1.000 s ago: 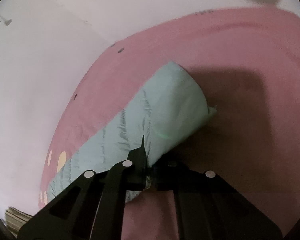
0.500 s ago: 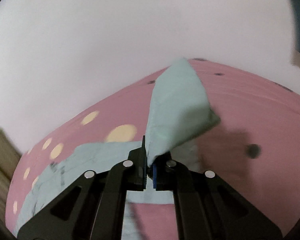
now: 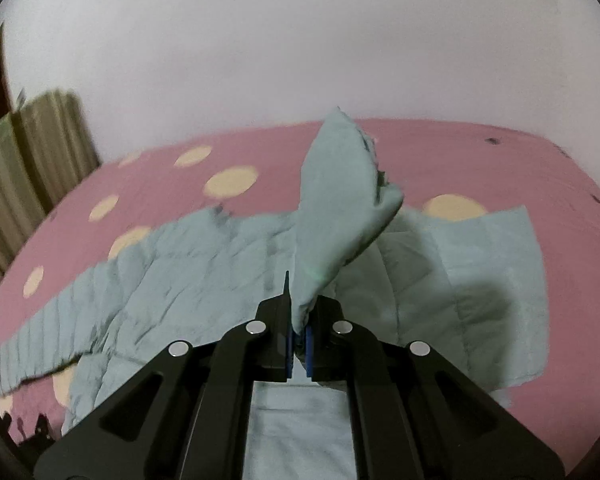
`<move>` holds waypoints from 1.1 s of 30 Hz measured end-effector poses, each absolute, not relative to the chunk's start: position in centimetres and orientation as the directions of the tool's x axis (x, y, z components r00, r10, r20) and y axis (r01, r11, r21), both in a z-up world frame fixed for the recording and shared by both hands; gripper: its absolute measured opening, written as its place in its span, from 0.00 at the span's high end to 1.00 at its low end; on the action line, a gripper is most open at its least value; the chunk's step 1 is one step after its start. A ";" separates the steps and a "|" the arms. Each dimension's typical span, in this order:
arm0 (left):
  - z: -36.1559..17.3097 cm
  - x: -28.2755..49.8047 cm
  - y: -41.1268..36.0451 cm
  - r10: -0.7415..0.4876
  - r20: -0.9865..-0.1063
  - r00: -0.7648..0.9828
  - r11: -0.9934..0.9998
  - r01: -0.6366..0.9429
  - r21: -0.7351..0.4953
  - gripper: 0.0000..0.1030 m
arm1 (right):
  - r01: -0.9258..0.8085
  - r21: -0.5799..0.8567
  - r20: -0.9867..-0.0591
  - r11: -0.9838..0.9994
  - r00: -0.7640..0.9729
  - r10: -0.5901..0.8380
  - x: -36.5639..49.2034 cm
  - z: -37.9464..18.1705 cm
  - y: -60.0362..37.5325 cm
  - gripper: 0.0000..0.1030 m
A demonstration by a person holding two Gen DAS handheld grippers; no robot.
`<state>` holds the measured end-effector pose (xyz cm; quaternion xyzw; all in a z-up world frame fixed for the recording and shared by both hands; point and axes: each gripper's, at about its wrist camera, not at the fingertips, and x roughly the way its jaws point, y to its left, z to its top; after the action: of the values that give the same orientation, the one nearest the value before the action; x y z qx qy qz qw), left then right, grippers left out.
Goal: Fold large clothes
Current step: 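Lift the held sleeve with the right gripper and fold it across the body, then lay the sleeve flat on the jacket body and open the right gripper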
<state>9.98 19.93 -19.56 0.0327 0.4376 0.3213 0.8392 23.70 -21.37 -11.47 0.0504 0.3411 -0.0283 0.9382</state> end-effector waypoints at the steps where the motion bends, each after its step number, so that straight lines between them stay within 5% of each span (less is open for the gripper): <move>1: -19.5 10.0 19.9 0.567 -0.715 0.410 0.792 -0.511 0.335 0.04 | 0.063 0.057 -0.660 0.996 0.751 -0.010 23.9 -12.1 -19.9 0.97; 11: -19.8 10.0 19.7 0.578 -0.706 0.410 0.786 -0.512 0.346 0.04 | -0.091 -0.041 -0.790 0.995 0.613 0.023 25.5 -18.0 -12.4 0.95; 15: -19.7 10.0 19.7 0.578 -0.706 0.410 0.786 -0.512 0.347 0.04 | -0.134 -0.064 -0.832 0.989 0.555 0.021 25.8 -20.1 -10.8 0.88; 20: -19.8 10.0 19.7 0.581 -0.704 0.410 0.785 -0.512 0.350 0.04 | -0.146 -0.090 -0.839 0.985 0.545 0.004 25.8 -20.6 -10.2 0.86; 27: -20.1 10.0 19.5 0.587 -0.699 0.408 0.782 -0.511 0.357 0.04 | -0.195 -0.013 -0.839 0.981 0.536 0.096 24.9 -19.7 -9.5 0.61; 33: -20.0 10.0 19.5 0.586 -0.700 0.408 0.782 -0.512 0.356 0.04 | -0.205 0.090 -0.776 0.975 0.599 0.197 21.8 -15.2 -12.4 0.61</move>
<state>10.01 19.46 -20.02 0.0429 0.4342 0.3275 0.8381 21.83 -12.43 -15.21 -0.0041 0.4336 0.1124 0.8940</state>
